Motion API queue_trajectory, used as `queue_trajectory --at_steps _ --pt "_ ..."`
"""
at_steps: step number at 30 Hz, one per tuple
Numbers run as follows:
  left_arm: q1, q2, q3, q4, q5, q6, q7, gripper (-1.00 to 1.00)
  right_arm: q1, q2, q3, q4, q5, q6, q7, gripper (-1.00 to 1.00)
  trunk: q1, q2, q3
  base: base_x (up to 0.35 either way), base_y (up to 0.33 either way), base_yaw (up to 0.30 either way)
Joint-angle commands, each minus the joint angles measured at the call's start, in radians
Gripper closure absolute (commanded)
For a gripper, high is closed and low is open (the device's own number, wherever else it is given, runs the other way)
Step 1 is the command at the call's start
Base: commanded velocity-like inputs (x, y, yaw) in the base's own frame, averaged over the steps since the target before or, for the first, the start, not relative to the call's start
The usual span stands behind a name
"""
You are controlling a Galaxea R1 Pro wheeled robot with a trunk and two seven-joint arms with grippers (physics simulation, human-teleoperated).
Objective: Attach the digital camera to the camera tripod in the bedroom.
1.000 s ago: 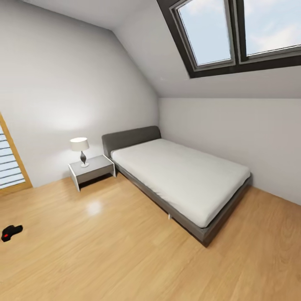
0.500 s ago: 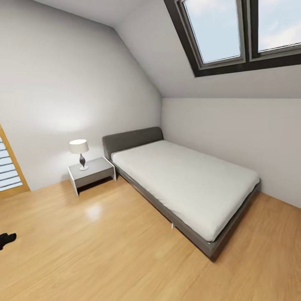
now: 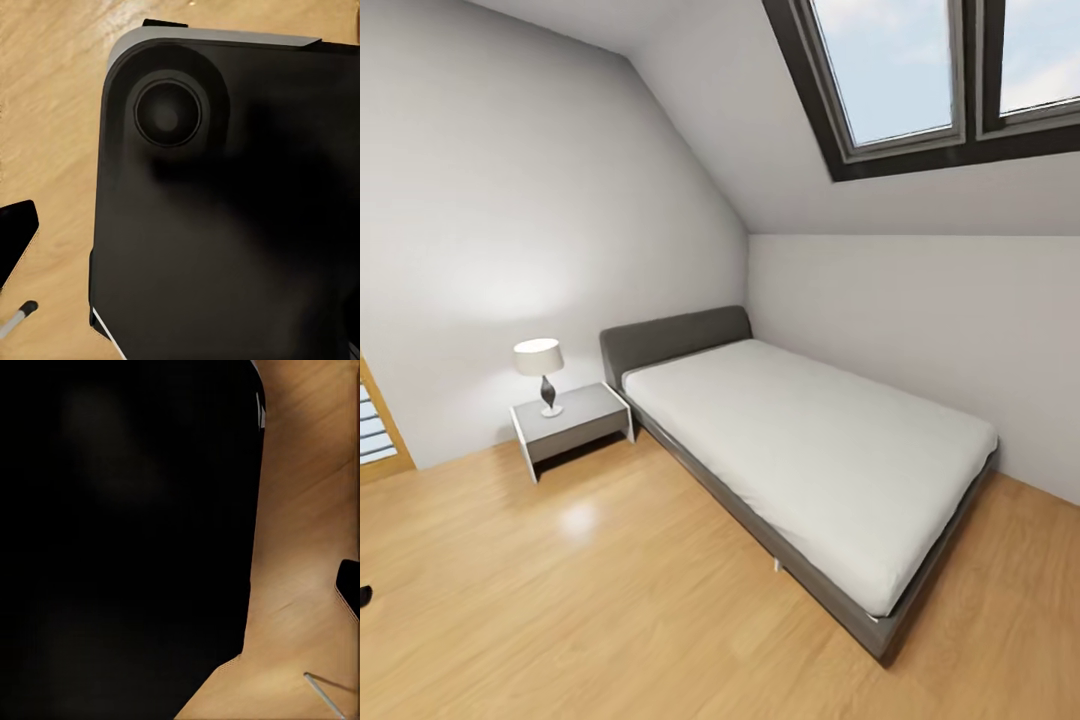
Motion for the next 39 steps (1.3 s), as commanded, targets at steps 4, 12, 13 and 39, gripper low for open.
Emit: queue_trajectory --at_steps 4,12,13,39 --pt "0.000 0.000 0.000 -0.001 0.009 -0.002 0.001 -1.00 0.000 0.001 0.001 0.000 0.000 0.000 -0.001 -1.00 0.001 0.000 -0.001 0.322 0.000 0.000" --pt "0.000 0.000 0.000 -0.001 0.009 -0.002 0.001 -1.00 0.000 0.001 0.001 0.000 0.000 0.000 -0.001 -1.00 0.001 0.000 -0.001 0.322 0.000 0.000" --pt "0.000 0.000 0.000 -0.001 0.009 -0.002 0.001 -1.00 0.000 0.001 0.001 0.000 0.000 0.000 -0.001 -1.00 0.001 0.000 -0.001 0.322 0.000 0.000" --pt "0.001 0.000 0.001 -0.002 0.011 -0.005 0.001 -1.00 0.000 0.003 0.002 0.000 0.003 0.003 -0.003 -1.00 0.001 0.000 -0.001 0.172 0.061 0.157"
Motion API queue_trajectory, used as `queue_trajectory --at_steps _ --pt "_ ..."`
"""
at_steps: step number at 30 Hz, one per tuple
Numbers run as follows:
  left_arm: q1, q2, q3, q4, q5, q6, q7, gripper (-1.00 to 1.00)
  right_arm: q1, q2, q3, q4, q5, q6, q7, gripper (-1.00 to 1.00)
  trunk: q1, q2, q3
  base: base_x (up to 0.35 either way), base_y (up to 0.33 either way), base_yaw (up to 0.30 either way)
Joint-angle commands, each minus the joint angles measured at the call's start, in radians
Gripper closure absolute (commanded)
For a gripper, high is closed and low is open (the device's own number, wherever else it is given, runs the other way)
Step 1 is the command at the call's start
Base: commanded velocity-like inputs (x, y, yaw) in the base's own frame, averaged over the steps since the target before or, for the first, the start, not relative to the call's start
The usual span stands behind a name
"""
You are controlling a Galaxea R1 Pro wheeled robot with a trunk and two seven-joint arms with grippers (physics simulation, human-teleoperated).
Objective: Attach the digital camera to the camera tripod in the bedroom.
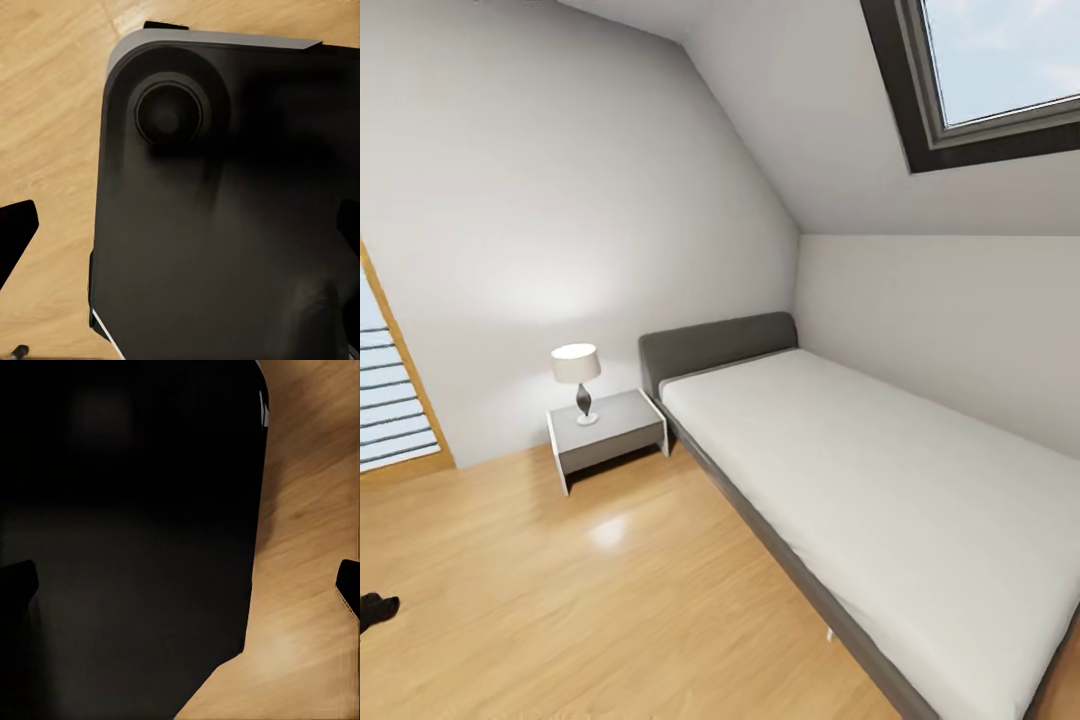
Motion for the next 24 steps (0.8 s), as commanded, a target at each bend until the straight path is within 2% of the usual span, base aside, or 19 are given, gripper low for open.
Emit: queue_trajectory --at_steps 1,6,9,13,14,18,19,24 --pt "0.000 0.000 0.000 -0.001 0.008 -0.002 0.001 -1.00 0.000 0.000 0.001 0.000 0.001 0.000 -0.001 -1.00 0.000 0.000 -0.001 0.006 0.005 0.274" --pt "0.000 0.001 0.000 -0.001 0.020 -0.002 0.001 -1.00 0.000 0.001 0.002 0.000 0.002 0.000 0.000 -1.00 0.000 0.000 -0.001 0.003 0.002 0.275" --pt "0.000 0.001 0.004 -0.001 0.056 -0.002 0.001 -1.00 0.000 -0.001 0.001 0.000 0.005 0.000 0.002 -1.00 0.000 0.000 -0.001 0.001 0.001 0.275" --pt "0.000 0.002 0.009 -0.002 0.114 -0.002 0.000 -1.00 0.000 -0.006 0.000 -0.006 0.014 -0.001 0.000 -1.00 0.000 0.000 -0.002 0.000 0.000 0.275" --pt "0.000 0.003 0.010 -0.002 0.146 -0.002 0.000 -1.00 0.000 -0.008 0.000 -0.020 0.020 -0.001 0.001 -1.00 0.000 0.000 -0.002 0.000 0.000 0.275" --pt "0.000 0.005 0.011 -0.002 0.210 -0.002 0.000 -1.00 0.000 -0.007 0.000 -0.061 0.041 0.000 0.000 -1.00 0.000 0.000 -0.004 0.000 0.000 0.275" --pt "0.000 0.006 0.011 -0.002 0.240 -0.002 0.000 -1.00 0.000 -0.006 0.000 -0.076 0.056 -0.001 -0.001 -1.00 0.000 0.000 -0.004 0.000 0.000 0.275" --pt "0.000 0.008 0.011 -0.003 0.296 -0.003 -0.001 -1.00 0.000 -0.008 0.000 -0.095 0.091 -0.002 -0.001 -1.00 0.000 0.000 -0.006 0.000 0.000 0.275"
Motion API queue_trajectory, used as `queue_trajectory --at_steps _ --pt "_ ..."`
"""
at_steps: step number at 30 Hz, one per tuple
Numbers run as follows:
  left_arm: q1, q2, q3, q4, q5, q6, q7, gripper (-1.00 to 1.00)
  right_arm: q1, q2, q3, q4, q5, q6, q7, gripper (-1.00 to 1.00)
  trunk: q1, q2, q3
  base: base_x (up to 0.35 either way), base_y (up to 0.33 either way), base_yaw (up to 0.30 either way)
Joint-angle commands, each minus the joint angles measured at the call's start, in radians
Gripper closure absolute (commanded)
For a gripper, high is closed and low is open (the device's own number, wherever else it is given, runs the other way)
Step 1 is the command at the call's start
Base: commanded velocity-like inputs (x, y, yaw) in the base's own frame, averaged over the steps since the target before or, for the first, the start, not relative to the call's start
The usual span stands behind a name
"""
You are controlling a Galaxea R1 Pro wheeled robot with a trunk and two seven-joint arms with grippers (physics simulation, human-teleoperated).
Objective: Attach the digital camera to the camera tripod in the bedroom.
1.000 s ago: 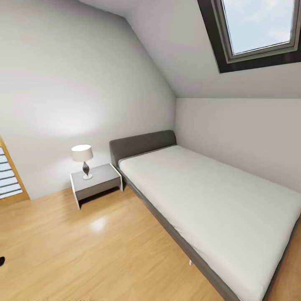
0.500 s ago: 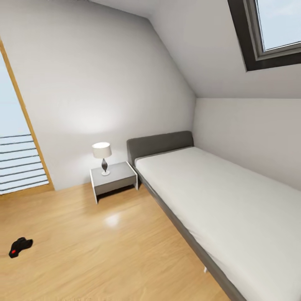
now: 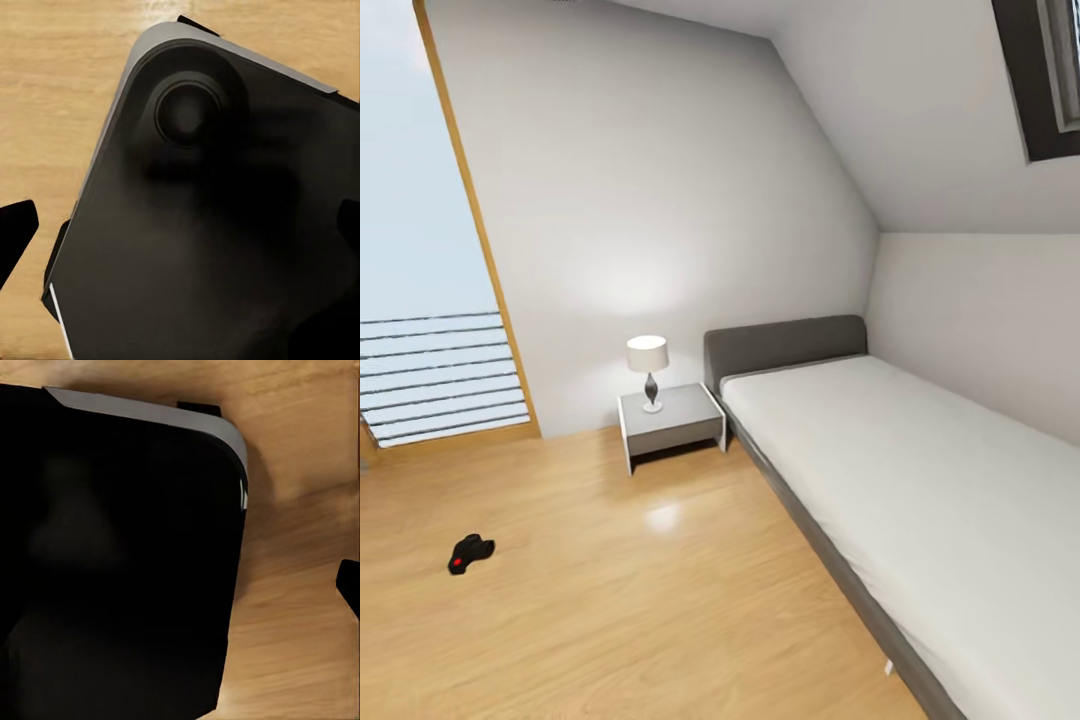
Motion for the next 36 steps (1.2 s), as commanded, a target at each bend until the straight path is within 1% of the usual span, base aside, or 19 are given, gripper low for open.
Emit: queue_trajectory --at_steps 1,5,13,19,25,36 --pt "0.000 0.000 0.001 -0.002 0.014 -0.001 0.001 -1.00 0.000 -0.003 0.000 -0.004 0.018 -0.001 0.000 -1.00 0.000 0.000 -0.001 0.000 0.000 0.275" --pt "0.001 0.000 0.001 -0.002 0.028 -0.002 0.001 -1.00 0.000 -0.008 -0.002 -0.009 0.031 0.001 0.002 -1.00 0.000 0.000 -0.003 0.000 0.000 0.275" --pt "0.001 0.001 0.001 -0.002 0.035 -0.002 0.001 -1.00 0.000 -0.011 0.000 -0.012 0.046 0.001 0.002 -1.00 0.000 0.000 -0.007 0.000 0.000 0.275" --pt "0.000 0.002 0.001 -0.002 0.036 -0.002 0.000 -1.00 0.000 -0.011 0.000 -0.012 0.080 0.001 0.002 -1.00 0.000 0.000 -0.010 0.044 0.000 0.271" --pt "0.000 0.003 0.001 -0.002 0.036 -0.002 -0.002 -1.00 0.000 -0.010 0.000 -0.012 0.116 0.001 0.001 -1.00 0.000 0.000 -0.014 0.241 0.000 0.269" --pt "0.001 0.004 0.001 -0.002 0.036 0.000 -0.002 -1.00 0.000 -0.010 0.000 -0.012 0.127 0.001 0.000 -1.00 0.000 0.000 -0.020 0.313 0.029 0.268"
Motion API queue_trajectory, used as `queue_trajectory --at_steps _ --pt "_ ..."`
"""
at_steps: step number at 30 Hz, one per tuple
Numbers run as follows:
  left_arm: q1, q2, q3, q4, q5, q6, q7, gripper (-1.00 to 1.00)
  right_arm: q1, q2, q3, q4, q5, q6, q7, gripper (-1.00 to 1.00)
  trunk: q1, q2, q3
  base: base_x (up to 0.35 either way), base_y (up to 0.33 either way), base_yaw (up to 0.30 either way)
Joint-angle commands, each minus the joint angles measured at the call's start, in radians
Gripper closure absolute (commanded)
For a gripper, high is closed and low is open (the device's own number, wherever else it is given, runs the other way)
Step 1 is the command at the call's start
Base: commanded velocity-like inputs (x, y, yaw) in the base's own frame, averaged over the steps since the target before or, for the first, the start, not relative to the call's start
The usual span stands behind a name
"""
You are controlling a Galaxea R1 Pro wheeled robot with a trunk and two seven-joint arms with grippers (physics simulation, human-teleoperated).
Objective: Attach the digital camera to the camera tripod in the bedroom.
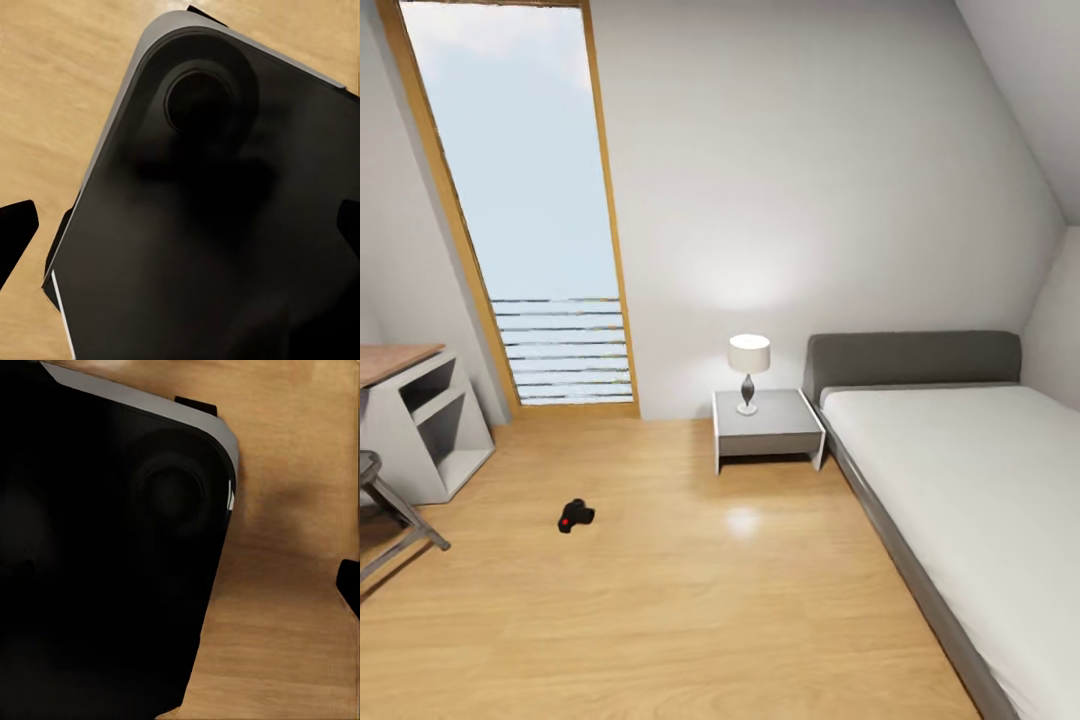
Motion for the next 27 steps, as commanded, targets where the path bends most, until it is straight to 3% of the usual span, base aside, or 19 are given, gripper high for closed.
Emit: queue_trajectory --at_steps 1,14,27 --pt "0.000 0.000 0.002 -0.001 0.002 -0.001 0.000 -1.00 0.000 0.000 0.000 0.000 0.007 0.000 -0.001 -1.00 0.001 0.000 -0.001 0.322 0.074 0.268" --pt "0.000 0.001 0.002 -0.001 0.002 -0.001 0.000 -1.00 0.000 -0.001 -0.001 0.000 0.008 -0.001 -0.001 -1.00 0.001 0.000 -0.009 0.323 0.115 0.261" --pt "0.000 0.001 0.002 -0.001 0.002 -0.001 0.002 -1.00 0.000 -0.002 0.000 0.000 0.007 -0.001 -0.001 -1.00 0.001 0.000 -0.011 0.323 0.152 0.045"
